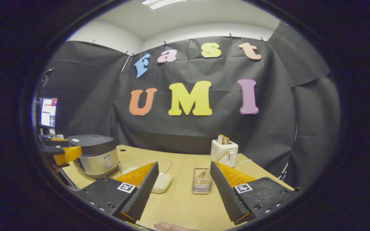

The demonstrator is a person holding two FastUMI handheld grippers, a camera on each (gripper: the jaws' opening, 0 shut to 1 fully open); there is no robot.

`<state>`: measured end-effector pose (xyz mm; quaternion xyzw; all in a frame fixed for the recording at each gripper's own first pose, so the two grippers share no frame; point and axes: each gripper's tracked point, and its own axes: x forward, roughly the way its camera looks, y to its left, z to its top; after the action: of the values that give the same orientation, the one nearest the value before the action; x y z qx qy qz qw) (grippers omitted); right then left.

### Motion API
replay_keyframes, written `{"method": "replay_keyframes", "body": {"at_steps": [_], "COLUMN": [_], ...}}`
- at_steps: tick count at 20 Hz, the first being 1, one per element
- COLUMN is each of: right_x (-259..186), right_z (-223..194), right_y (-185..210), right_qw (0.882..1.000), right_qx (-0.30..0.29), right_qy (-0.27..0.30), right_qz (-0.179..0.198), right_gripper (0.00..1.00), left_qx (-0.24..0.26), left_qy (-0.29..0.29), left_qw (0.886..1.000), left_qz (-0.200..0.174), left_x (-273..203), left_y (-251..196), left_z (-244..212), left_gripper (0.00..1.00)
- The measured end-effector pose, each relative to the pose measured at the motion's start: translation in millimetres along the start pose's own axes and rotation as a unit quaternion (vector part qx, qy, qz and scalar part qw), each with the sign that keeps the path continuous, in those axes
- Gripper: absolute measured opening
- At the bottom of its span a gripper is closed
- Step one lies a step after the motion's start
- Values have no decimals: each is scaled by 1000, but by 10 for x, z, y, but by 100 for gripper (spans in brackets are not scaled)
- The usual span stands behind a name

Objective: Close the left gripper, press the button to open the rice cooker; take a wooden spoon from the chopstick holder with the right hand, scoop a spoonful of rice and pour it into the rice cooker, then put the wooden spoon back into the chopstick holder.

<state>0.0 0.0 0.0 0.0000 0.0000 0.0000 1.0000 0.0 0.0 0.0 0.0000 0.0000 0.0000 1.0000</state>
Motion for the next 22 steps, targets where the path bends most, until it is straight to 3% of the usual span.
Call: {"method": "replay_keyframes", "body": {"at_steps": [3, 11, 15, 19, 21, 22], "right_x": [16, 68, 55, 65, 72, 77], "right_z": [22, -37, -7, -14, -3, -28], "right_y": [-61, -36, -75, -104, -115, -131], "right_qw": [1000, 1000, 1000, 1000, 1000, 1000], "right_qx": [10, 11, 6, 2, -4, -7], "right_qy": [2, 15, 8, 9, 5, 6], "right_qz": [-1, 10, 4, 5, 3, 3], "right_gripper": [96, 95, 96, 95, 96, 95], "left_qx": [-1, 8, -10, -14, -5, 3], "left_qy": [5, -10, 6, 42, 63, 73], "left_qw": [1000, 999, 1000, 999, 998, 997], "left_qz": [-3, 31, 21, 20, 17, 20], "left_x": [5, -36, 0, 109, 193, 252], "left_y": [14, 225, 324, 611, 790, 899], "left_z": [-48, 47, 19, -15, 17, 27], "left_gripper": [97, 97, 96, 77, 58, 53]}}
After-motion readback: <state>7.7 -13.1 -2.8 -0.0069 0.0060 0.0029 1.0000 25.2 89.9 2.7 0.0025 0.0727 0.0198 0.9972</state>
